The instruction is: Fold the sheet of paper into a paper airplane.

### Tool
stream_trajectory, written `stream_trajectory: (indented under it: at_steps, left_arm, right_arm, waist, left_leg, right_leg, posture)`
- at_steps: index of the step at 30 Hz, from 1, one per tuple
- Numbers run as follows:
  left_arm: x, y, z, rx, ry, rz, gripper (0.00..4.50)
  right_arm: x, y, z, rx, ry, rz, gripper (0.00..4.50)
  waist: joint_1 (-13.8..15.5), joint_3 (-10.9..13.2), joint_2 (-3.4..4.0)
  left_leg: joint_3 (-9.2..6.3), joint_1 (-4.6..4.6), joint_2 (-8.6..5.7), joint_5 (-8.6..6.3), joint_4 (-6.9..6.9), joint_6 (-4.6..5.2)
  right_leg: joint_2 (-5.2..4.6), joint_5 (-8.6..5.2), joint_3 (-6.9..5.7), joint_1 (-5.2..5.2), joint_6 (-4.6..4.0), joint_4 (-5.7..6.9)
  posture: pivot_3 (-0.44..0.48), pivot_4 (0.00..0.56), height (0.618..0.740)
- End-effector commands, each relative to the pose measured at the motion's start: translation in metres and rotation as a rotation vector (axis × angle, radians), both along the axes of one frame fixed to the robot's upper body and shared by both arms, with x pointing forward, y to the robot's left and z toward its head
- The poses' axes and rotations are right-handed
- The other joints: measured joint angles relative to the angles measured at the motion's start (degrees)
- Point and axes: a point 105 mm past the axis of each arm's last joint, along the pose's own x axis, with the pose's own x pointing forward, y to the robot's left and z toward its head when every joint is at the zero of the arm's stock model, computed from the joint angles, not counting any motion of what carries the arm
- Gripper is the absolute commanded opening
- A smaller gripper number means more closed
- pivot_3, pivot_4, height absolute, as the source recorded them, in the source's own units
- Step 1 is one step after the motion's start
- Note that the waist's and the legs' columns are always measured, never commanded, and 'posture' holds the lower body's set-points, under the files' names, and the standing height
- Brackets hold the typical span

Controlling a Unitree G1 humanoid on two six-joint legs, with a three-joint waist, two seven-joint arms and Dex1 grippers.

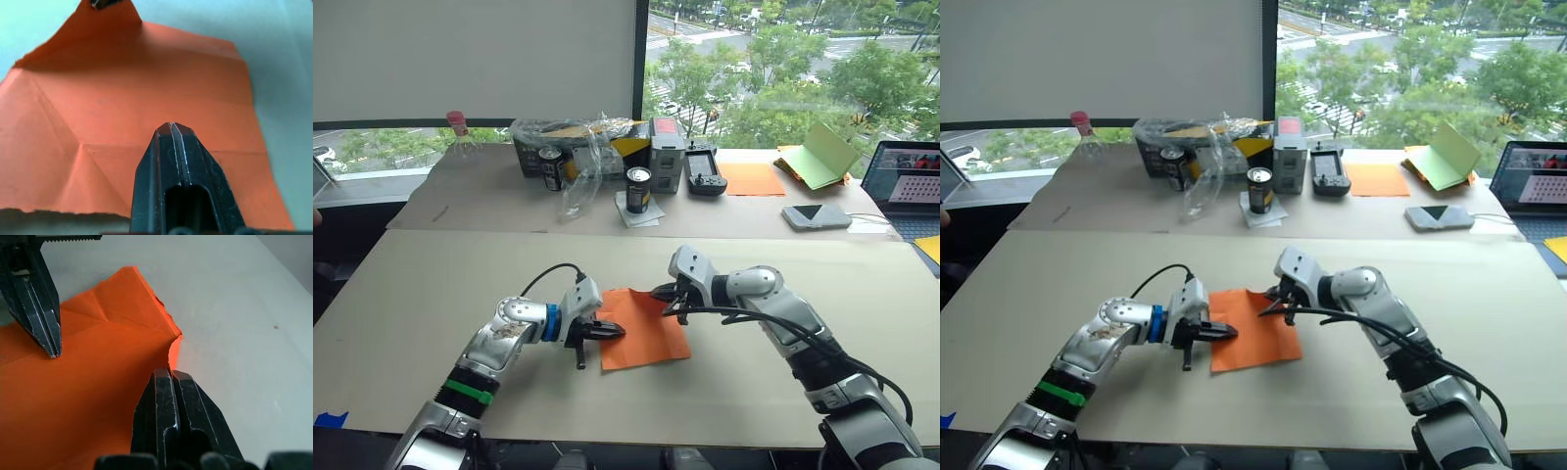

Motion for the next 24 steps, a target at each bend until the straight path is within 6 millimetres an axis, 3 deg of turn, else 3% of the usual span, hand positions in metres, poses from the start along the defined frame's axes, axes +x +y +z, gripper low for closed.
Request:
stream_trajectory:
  at_steps: [1,4,5,10,24]
  left_arm:
    - [0.005,0.006,-0.019,0.051,-0.059,0.064,0.0]
    - [0.009,0.002,-0.017,0.008,-0.077,0.096,0.0]
    - [0.009,0.002,-0.017,0.014,-0.085,0.091,0.0]
    - [0.01,0.003,-0.02,0.024,-0.087,0.086,0.0]
    - [0.011,0.001,-0.02,0.021,-0.079,0.072,0.0]
  right_arm:
    - [-0.006,0.001,0.003,0.015,-0.033,-0.013,0.05]
    - [-0.009,-0.002,-0.002,0.026,-0.032,-0.034,0.05]
    - [-0.01,-0.005,-0.004,0.016,-0.041,-0.041,0.61]
    - [-0.009,-0.014,-0.003,0.0,-0.121,-0.078,2.2]
    - [-0.001,-0.017,0.013,0.116,-0.143,-0.147,2.2]
  waist:
    - [0.22,0.0,0.0]
    - [0.38,0.0,0.0]
    - [0.46,0.0,0.0]
    - [0.25,0.0,0.0]
    - [0.11,0.0,0.0]
  left_leg:
    - [0.01,0.11,-0.01,0.0,0.01,0.0]
    - [0.03,0.21,-0.02,0.04,0.14,-0.03]
    - [0.03,0.22,-0.02,0.05,0.27,-0.03]
    - [0.03,0.28,-0.01,0.06,0.59,-0.02]
    - [0.02,0.3,-0.02,0.06,0.62,-0.01]
  right_leg:
    - [-0.01,0.01,0.01,0.11,-0.01,0.01]
    - [-0.02,0.05,0.02,0.2,-0.05,0.15]
    - [-0.01,0.05,0.03,0.2,-0.04,0.3]
    - [0.04,0.01,0.03,0.26,0.02,0.58]
    - [0.04,0.03,0.05,0.27,-0.02,0.71]
  posture:
    - [0.0,0.15,0.732]
    - [0.0,0.15,0.732]
    - [0.0,0.15,0.732]
    - [0.0,0.15,0.732]
    - [0.0,0.15,0.732]
